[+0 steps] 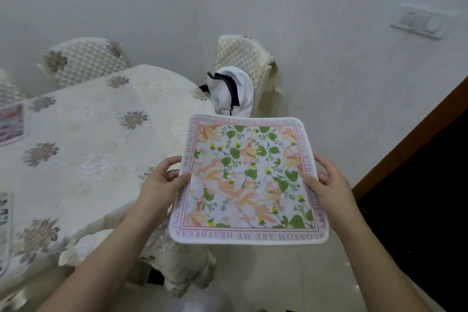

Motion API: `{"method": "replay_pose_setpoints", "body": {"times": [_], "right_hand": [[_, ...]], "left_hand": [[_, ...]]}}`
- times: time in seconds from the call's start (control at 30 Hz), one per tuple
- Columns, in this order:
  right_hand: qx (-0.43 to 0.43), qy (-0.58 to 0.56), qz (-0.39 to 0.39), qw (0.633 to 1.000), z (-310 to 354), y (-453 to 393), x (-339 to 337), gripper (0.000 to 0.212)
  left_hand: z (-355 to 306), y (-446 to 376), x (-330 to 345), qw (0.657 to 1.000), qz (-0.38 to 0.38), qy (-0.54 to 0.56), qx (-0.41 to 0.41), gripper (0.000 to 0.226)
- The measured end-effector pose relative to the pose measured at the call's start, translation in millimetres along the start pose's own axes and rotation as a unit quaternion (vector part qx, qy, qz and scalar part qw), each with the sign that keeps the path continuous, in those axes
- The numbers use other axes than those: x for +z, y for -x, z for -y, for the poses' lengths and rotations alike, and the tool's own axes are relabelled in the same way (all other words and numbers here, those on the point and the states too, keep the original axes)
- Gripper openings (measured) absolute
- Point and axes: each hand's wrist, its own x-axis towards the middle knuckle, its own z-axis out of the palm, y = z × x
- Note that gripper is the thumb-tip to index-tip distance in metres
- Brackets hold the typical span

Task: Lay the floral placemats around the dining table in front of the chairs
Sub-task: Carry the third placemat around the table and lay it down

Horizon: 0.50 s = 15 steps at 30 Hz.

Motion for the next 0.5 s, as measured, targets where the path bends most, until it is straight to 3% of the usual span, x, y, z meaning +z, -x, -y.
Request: {"method": "replay_pose_setpoints", "body": {"times": [0.3, 0.5], "right_hand": [[-0.001, 0.011, 0.124, 0.992, 3, -82, 38, 0.049], [0.014, 0.018, 0.179, 0.984, 12, -139, 66, 0.053]], "left_hand": [[-8, -2, -18, 0.992, -0.123, 0.021, -0.031, 0.028], [-5, -36, -26, 0.986, -0.147, 0.057, -0.052, 0.023]]}}
